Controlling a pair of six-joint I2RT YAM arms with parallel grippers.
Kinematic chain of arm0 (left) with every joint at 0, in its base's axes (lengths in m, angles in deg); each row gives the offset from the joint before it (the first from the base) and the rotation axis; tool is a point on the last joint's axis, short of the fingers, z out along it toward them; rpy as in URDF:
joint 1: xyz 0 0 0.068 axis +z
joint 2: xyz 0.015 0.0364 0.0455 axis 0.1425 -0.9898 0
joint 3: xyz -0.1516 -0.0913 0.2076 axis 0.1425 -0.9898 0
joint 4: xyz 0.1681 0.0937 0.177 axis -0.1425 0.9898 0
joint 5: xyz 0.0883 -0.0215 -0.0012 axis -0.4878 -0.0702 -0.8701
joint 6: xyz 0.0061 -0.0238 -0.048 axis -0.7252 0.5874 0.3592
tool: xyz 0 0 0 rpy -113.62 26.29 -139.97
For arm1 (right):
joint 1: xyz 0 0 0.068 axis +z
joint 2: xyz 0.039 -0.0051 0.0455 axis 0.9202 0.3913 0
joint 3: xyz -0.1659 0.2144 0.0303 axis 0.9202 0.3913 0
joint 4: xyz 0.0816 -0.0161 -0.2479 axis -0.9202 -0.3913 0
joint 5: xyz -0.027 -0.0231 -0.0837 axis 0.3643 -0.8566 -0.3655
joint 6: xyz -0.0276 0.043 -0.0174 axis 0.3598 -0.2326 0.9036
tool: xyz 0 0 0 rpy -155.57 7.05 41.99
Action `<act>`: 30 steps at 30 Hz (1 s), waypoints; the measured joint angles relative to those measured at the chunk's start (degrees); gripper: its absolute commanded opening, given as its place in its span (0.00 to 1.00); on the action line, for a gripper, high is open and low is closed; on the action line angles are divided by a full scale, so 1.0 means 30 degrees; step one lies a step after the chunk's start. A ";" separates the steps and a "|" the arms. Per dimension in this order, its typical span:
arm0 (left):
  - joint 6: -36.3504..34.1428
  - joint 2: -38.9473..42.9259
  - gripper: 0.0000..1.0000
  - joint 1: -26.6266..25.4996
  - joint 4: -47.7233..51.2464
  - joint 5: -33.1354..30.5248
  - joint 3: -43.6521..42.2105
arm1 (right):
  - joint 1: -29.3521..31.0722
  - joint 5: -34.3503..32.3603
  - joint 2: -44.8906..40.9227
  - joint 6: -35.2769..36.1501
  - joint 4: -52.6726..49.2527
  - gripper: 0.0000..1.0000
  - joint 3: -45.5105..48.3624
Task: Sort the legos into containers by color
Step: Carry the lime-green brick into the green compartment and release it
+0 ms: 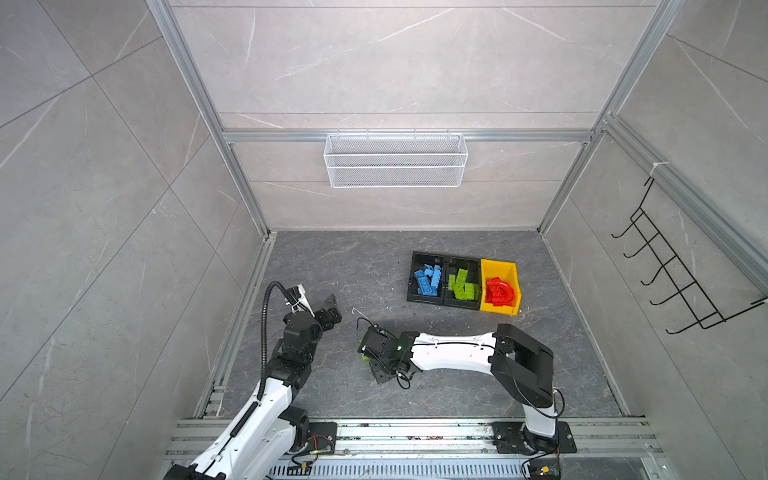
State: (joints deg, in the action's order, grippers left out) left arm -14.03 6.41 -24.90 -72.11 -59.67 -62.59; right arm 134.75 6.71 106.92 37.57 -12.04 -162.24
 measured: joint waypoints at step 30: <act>0.0000 -0.0801 0.99 -0.0007 -0.0066 0.0707 0.0000 | -1.7602 0.5617 -0.4911 0.6084 0.3198 0.26 0.2718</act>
State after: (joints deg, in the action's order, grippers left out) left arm -14.03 4.00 -24.93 -72.30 -57.55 -62.59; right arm 81.94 23.56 92.19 55.82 -2.45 -154.09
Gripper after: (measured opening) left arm 0.994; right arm 0.335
